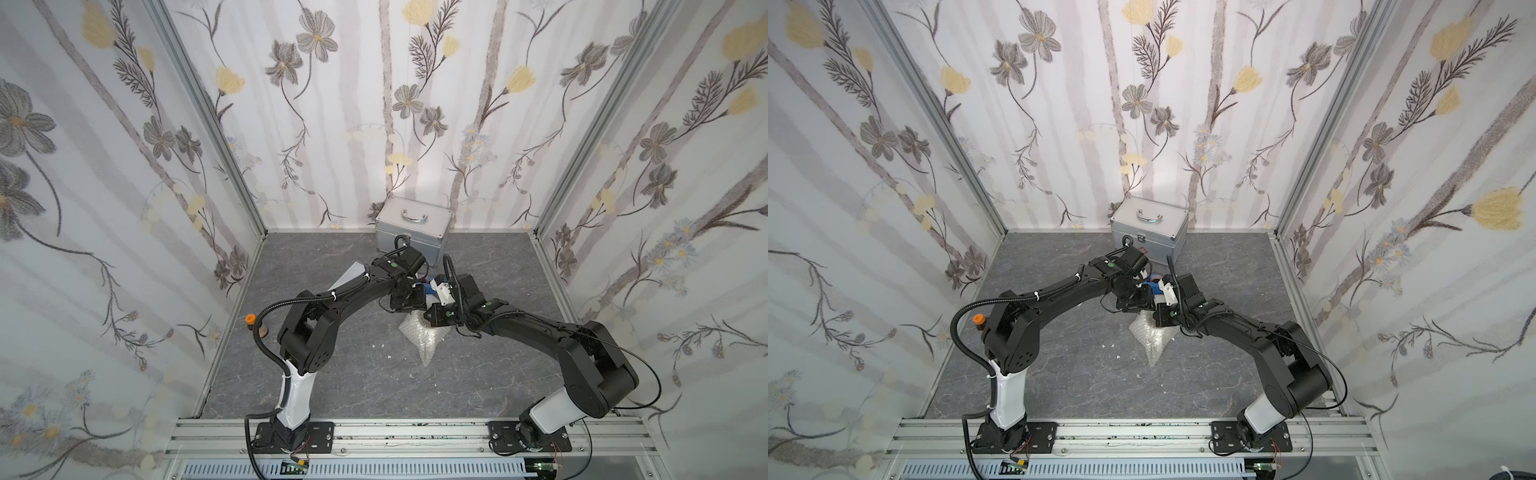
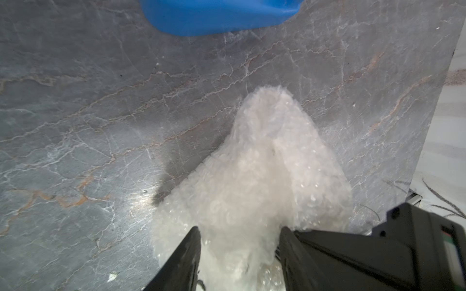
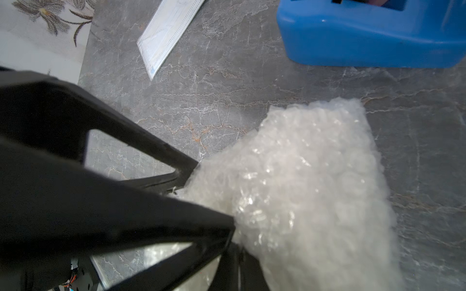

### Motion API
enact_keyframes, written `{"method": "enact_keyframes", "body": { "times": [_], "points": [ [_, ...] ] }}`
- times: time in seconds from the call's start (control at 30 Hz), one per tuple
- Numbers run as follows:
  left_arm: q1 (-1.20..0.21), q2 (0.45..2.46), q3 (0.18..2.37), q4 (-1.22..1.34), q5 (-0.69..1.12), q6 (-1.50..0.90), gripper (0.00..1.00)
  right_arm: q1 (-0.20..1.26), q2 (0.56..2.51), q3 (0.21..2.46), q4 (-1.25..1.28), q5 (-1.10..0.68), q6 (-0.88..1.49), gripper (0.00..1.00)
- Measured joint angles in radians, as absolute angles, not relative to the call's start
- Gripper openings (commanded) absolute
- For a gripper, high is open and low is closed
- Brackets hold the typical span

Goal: Wrap mugs in bubble wrap
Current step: Wrap the mug in bubble wrap.

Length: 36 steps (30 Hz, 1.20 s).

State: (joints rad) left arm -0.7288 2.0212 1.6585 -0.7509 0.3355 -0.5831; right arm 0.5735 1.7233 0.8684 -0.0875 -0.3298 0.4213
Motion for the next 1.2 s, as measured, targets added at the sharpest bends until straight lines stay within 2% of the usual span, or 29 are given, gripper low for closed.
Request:
{"method": "enact_keyframes", "body": {
  "times": [0.27, 0.67, 0.73, 0.93, 1.2],
  "points": [
    [-0.747, 2.028, 1.621, -0.717, 0.324, -0.580, 0.51, 0.577, 1.688, 0.872, -0.149, -0.320, 0.415, 0.19],
    [-0.764, 2.022, 1.559, -0.719, 0.307, -0.587, 0.49, 0.576, 1.591, 0.888, -0.186, -0.311, 0.445, 0.25],
    [-0.763, 2.022, 1.559, -0.719, 0.307, -0.588, 0.49, 0.574, 1.562, 0.887, -0.185, -0.307, 0.457, 0.25],
    [-0.763, 2.022, 1.559, -0.719, 0.307, -0.588, 0.49, 0.568, 1.552, 0.887, -0.184, -0.265, 0.485, 0.15],
    [-0.763, 2.020, 1.557, -0.718, 0.306, -0.589, 0.48, 0.577, 1.675, 0.922, -0.226, -0.248, 0.505, 0.06]
  ]
}}
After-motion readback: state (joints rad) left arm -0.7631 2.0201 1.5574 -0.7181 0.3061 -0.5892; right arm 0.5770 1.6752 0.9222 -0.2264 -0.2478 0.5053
